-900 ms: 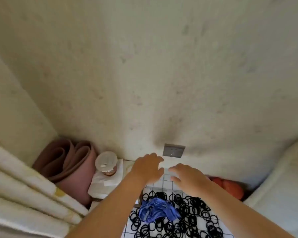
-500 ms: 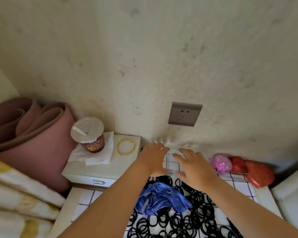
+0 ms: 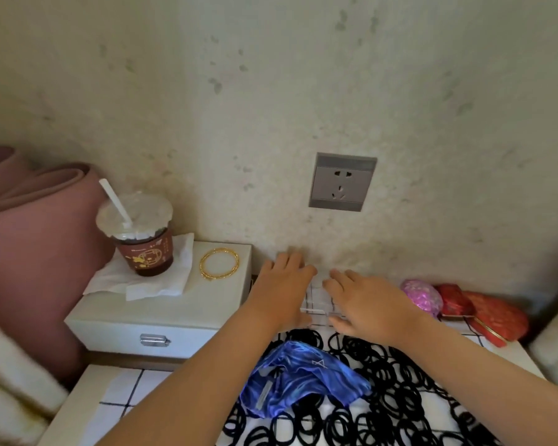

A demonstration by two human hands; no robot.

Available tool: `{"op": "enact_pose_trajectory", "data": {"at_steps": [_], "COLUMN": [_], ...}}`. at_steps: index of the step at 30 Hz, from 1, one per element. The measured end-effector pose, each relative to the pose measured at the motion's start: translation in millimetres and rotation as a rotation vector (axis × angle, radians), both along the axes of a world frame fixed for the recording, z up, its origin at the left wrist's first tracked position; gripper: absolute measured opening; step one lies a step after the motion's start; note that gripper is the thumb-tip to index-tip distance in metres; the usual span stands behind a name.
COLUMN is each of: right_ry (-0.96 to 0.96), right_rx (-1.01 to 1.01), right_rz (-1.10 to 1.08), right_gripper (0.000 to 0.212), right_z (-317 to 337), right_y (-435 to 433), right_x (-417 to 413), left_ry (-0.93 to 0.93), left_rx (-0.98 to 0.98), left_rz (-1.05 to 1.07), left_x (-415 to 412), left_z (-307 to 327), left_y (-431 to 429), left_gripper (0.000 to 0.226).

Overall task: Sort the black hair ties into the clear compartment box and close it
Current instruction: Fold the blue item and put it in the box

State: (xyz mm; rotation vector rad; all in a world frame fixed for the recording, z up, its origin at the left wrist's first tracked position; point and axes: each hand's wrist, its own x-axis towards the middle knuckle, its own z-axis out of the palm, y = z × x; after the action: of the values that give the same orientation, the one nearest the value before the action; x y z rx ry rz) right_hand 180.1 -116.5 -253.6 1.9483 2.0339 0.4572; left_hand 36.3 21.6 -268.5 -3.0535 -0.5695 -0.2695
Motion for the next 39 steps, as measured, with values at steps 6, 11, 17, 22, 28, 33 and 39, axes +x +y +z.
{"op": "enact_pose_trajectory", "data": {"at_steps": [6,11,17,22,28,33,39], "right_ry": [0.046,0.049,0.188,0.415,0.602,0.689,0.543], "right_rx": [0.070,0.233,0.416,0.606,0.546,0.297,0.151], "right_rz": [-0.046,-0.178,-0.342,-0.270,-0.243,-0.344,-0.382], "right_gripper": [0.050,0.041,0.043,0.075,0.058,0.058,0.064], "right_z": [12,30,24,-6,-33,-35,-23], "right_y": [-7,-21,-16,-4,-10,-27,-45], "right_x": [-6,-23,-27,-9,-4,-14,-27], "left_ry": [-0.014,-0.376,-0.322,-0.212,-0.223,-0.020,0.105], "left_rx": [-0.033,-0.023,-0.074,-0.070,-0.226,-0.364,-0.423], "left_rz": [0.038,0.044,0.014,0.098,0.191,0.137,0.069], "left_x": [-15,-32,-27,-11,-10,-18,-27], "left_z": [10,29,21,-7,-14,-6,-10], "left_y": [-16,-45,-56,-38,-34,-37,-45], "left_gripper": [0.092,0.039,0.032,0.047,0.067,0.079,0.077]}}
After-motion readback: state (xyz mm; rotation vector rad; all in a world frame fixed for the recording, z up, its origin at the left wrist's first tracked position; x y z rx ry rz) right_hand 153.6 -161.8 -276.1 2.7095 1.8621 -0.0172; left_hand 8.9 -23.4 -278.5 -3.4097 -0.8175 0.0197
